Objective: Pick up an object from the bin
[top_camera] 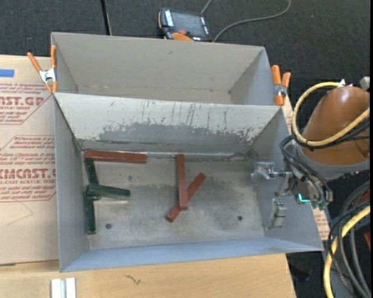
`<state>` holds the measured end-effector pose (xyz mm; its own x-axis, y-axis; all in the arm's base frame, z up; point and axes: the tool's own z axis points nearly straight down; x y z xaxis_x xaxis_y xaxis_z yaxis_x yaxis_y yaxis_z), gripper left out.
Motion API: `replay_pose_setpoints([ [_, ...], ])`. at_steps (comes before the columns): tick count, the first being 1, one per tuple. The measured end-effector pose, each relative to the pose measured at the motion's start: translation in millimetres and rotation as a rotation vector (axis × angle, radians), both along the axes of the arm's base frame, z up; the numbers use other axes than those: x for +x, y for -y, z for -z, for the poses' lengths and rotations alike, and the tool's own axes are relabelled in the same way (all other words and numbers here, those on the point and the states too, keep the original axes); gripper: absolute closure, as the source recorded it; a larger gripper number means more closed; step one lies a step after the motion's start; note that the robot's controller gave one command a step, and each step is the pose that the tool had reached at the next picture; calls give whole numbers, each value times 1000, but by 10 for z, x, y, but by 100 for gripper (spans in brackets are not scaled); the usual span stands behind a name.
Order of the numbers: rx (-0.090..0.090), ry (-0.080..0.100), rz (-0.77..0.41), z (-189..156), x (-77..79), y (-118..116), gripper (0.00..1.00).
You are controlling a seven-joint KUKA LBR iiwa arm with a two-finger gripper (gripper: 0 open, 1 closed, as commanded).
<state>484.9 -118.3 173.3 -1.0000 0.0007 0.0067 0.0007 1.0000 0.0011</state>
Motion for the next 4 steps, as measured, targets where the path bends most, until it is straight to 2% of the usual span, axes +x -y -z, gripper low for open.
replay_pose_setpoints([
  [1, 1, 9, -149, 1074, 974, -542, 0],
  [2, 4, 9, -330, 726, 718, -1551, 0],
  [3, 1, 7, -567, 738, 639, -1426, 0],
  [4, 2, 6, -635, 1050, 669, -1192, 0],
])
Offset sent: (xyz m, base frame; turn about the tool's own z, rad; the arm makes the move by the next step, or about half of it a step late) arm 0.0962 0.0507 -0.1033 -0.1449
